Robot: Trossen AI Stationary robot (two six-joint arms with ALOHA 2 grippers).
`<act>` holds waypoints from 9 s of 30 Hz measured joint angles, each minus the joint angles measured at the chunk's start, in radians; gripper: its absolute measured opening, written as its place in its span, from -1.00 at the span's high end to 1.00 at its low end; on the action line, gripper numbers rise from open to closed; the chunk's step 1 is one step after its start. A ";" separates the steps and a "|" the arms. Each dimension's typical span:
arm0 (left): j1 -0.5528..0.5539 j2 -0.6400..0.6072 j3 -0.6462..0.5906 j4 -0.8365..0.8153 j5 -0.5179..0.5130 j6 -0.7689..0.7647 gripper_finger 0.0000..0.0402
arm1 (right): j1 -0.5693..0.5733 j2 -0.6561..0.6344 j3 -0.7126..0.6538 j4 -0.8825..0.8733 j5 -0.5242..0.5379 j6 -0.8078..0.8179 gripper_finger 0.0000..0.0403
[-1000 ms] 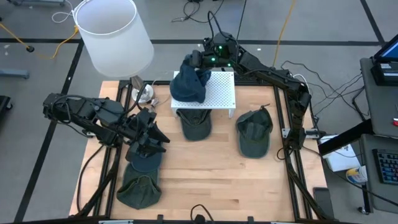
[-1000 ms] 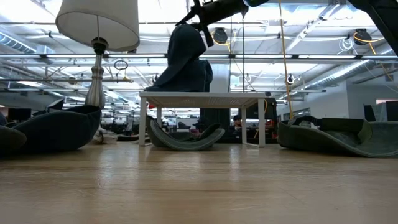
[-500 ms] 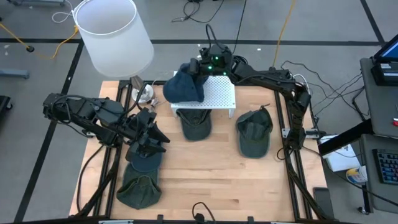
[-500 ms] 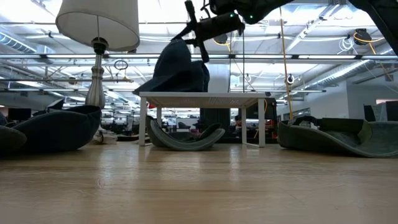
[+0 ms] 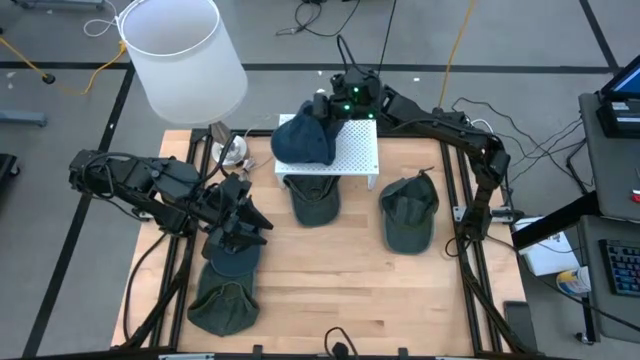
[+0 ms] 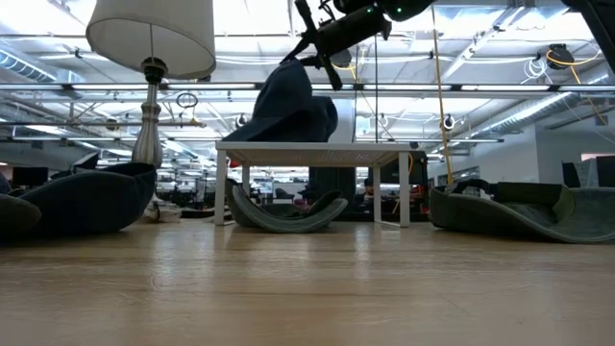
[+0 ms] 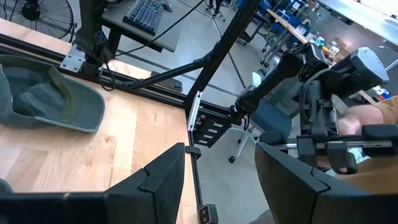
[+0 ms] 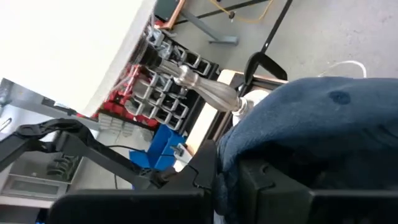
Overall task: Pick & Place hat
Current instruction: Stack the right blue cap on the blue cap on the shelf, then stack the blue cap on the blue caps on the shelf
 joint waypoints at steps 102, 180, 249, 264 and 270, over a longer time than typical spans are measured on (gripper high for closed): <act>-0.093 0.593 0.000 -0.746 -0.130 -1.302 0.00 | 0.405 -0.587 -0.201 -0.311 0.174 -0.634 0.03; -0.133 0.878 0.000 -0.913 -0.167 -1.394 0.64 | 0.455 -0.587 -0.201 -0.353 0.178 -0.806 0.03; -0.185 -0.180 0.000 -0.452 0.123 -0.499 0.97 | 0.481 -0.573 -0.201 -0.161 0.182 -0.704 0.03; -0.112 -0.210 0.000 0.042 0.214 -0.589 0.97 | 0.545 -0.573 -0.201 -0.014 0.183 -1.084 0.03; -0.076 -0.203 0.001 0.137 0.271 -0.588 0.97 | 0.588 -0.573 -0.201 -0.015 0.183 -1.328 0.03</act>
